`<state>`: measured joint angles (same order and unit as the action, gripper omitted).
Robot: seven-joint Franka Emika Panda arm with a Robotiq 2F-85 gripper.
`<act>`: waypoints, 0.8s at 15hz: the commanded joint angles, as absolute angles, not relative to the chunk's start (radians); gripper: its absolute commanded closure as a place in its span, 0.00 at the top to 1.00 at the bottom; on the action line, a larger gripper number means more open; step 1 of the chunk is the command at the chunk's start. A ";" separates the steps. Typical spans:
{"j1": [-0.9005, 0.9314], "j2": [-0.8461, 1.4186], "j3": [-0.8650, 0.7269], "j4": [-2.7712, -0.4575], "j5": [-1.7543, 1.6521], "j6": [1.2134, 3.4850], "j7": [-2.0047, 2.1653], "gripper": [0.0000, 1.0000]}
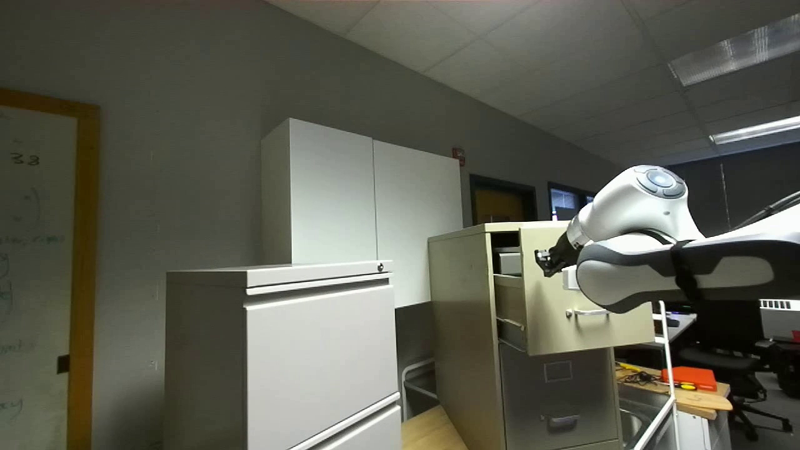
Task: Close the top drawer
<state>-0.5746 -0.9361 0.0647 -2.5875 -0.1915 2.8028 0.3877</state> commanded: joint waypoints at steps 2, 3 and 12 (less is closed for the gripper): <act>-0.504 -0.798 0.054 -2.469 -0.156 2.808 0.315 0.01; -0.480 -0.769 0.048 -2.444 -0.151 2.803 0.304 0.01; -0.371 -0.613 -0.028 -2.270 -0.137 2.690 0.233 0.01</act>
